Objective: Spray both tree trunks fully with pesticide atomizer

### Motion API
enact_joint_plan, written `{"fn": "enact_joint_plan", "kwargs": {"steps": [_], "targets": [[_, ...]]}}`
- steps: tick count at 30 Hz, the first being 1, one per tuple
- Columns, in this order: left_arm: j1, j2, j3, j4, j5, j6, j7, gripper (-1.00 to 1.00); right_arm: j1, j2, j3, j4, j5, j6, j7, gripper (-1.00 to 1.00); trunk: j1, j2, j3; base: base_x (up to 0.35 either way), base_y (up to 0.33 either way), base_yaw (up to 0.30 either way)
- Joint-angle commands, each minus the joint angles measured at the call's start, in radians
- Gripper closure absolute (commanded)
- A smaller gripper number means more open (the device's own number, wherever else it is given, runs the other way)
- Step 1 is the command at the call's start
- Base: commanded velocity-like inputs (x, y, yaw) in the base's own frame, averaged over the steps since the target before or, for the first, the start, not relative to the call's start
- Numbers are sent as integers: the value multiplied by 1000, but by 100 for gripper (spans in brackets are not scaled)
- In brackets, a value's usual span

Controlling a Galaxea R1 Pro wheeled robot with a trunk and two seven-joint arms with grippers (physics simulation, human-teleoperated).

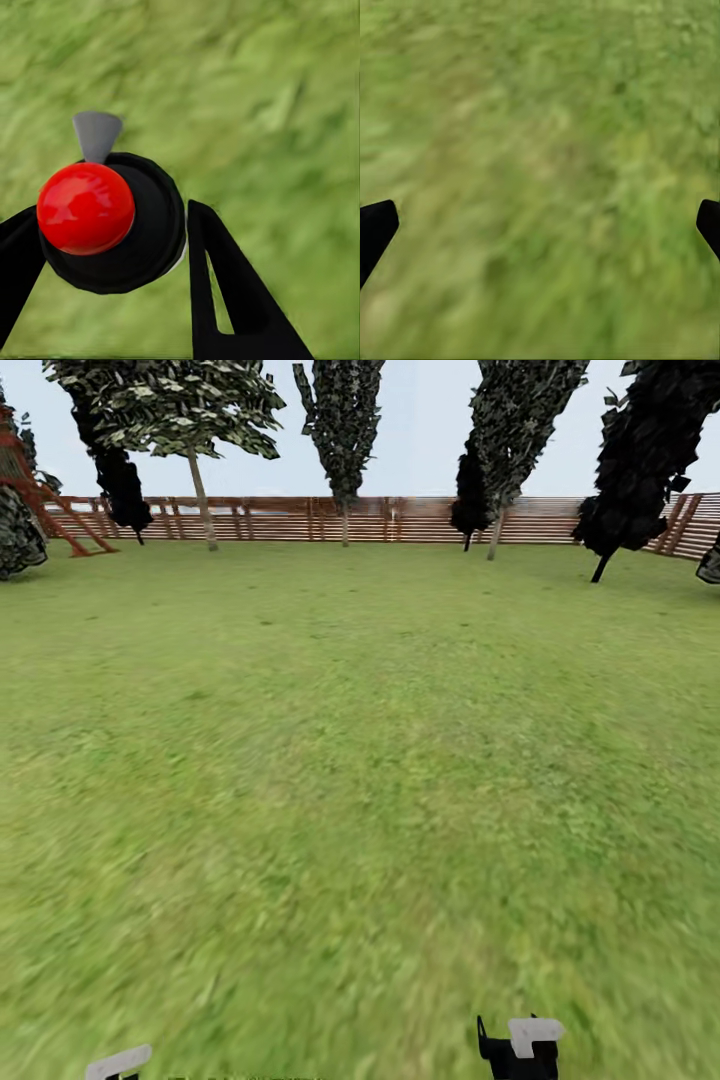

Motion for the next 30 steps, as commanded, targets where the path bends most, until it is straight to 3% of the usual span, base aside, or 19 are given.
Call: {"fn": "enact_joint_plan", "kwargs": {"steps": [1,17,30], "targets": [[-1,0,8,1,-2,-3,-1,100,0,0,9,0,4,0,-10,-100,0,0,-1,0,0,277],[-1,1,9,1,1,-3,-1,100,0,1,9,3,5,0,-10,-100,0,0,-1,53,0,278],[-1,1,9,1,5,-3,-1,100,0,2,9,14,5,0,-10,-100,-50,91,45,0,0,257]]}}
